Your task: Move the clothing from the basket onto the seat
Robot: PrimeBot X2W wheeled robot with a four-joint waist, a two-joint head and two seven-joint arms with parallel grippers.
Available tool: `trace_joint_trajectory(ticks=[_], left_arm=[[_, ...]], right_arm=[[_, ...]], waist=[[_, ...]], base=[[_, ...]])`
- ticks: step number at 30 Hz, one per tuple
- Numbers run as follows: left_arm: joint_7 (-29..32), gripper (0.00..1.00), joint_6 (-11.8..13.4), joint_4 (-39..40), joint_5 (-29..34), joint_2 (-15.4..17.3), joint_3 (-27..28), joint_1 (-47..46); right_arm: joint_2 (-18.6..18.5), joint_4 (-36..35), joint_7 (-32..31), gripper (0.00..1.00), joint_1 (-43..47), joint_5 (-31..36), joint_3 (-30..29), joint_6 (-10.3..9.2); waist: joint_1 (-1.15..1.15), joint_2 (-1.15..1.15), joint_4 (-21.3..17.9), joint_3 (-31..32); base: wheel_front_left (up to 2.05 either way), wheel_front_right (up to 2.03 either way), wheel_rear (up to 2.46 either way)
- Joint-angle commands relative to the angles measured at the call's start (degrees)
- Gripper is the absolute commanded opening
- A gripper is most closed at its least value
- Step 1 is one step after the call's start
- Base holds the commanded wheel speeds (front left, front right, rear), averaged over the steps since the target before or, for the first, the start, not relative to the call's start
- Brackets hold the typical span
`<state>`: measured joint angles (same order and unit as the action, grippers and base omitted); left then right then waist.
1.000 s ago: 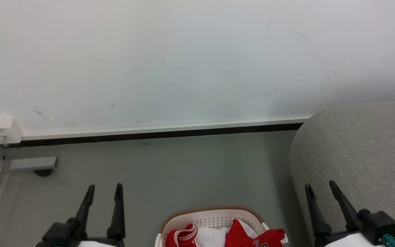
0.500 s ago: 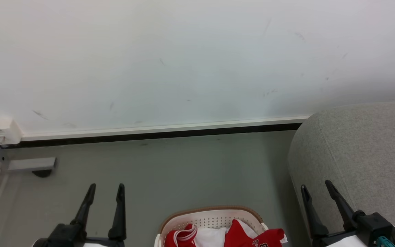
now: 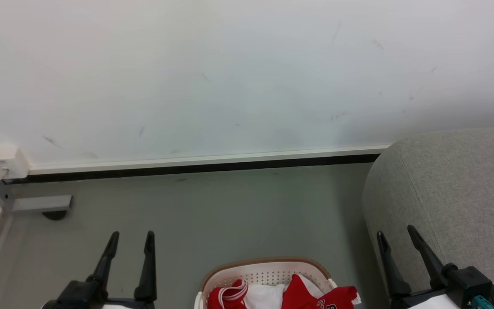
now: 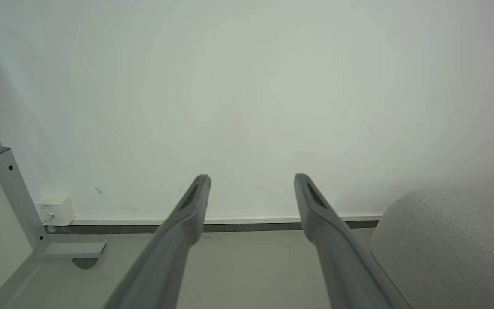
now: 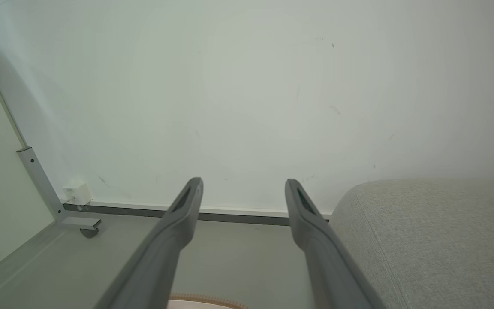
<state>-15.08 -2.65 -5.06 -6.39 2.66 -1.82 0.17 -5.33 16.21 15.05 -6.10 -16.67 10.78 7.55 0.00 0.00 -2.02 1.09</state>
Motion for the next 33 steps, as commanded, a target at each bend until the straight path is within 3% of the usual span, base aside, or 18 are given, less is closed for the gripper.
trace_joint_trajectory(ticks=[1,16,33], left_arm=[[-0.1,1.00,0.0,-0.1,-0.3,0.4,0.2,0.1],[-0.1,1.00,0.1,0.0,-0.8,0.4,0.6,0.1],[-0.1,1.00,-0.3,-6.1,-0.7,0.4,-1.7,-1.6]], right_arm=[[-0.1,0.0,0.2,1.00,0.2,-0.1,-0.1,-0.12],[-0.3,0.3,0.2,1.00,-0.4,-0.4,0.4,-0.12],[-0.5,-0.6,0.2,1.00,-1.2,-0.8,-1.0,-0.12]], waist=[[0.00,0.00,0.1,0.0],[0.00,0.00,-0.9,-0.6],[0.00,0.00,-7.1,-3.3]], base=[[0.00,0.00,0.00],[0.00,0.00,0.00],[0.00,0.00,0.00]])
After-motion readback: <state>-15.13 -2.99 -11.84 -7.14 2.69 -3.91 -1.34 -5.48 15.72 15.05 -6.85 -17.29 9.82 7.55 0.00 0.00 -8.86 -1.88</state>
